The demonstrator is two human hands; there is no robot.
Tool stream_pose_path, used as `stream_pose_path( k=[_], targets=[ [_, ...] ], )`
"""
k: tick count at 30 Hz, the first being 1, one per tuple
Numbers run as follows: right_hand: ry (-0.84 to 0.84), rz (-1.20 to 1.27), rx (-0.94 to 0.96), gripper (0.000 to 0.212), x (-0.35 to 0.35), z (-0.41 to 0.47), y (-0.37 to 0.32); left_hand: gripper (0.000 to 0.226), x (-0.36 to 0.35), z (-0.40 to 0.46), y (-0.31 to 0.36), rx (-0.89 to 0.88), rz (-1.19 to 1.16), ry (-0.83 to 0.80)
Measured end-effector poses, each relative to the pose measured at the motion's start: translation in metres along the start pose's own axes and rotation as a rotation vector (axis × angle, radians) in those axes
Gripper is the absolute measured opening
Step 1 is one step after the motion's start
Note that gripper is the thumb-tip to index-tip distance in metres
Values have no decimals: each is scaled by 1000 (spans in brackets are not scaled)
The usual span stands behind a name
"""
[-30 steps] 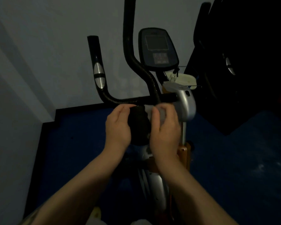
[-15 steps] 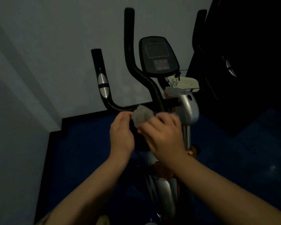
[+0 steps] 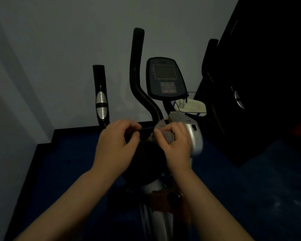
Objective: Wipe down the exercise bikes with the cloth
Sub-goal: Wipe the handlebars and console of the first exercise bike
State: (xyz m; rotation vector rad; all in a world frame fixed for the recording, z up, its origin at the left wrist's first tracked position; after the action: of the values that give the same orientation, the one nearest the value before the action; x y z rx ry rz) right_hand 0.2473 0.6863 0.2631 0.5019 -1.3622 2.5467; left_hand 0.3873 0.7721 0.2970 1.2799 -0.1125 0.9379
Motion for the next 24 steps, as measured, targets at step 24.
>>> stream_pose_path(
  k=[24],
  targets=[
    [94,-179,-44,6,-5,10,-2,25,-14,27,-13,-173,-18,-235]
  ],
)
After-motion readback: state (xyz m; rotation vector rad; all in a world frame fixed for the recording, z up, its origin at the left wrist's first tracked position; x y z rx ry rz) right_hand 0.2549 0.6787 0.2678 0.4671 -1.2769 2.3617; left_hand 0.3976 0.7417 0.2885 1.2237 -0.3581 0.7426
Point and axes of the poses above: each hand's wrist, its own z-axis towards the middle knuckle, its own x-axis out of the back of the hand, y = z × x, the point moved 2 cm from there along z, towards the middle knuckle, and after that the axes turned 3 degrees about z, right-handed, at the moved point
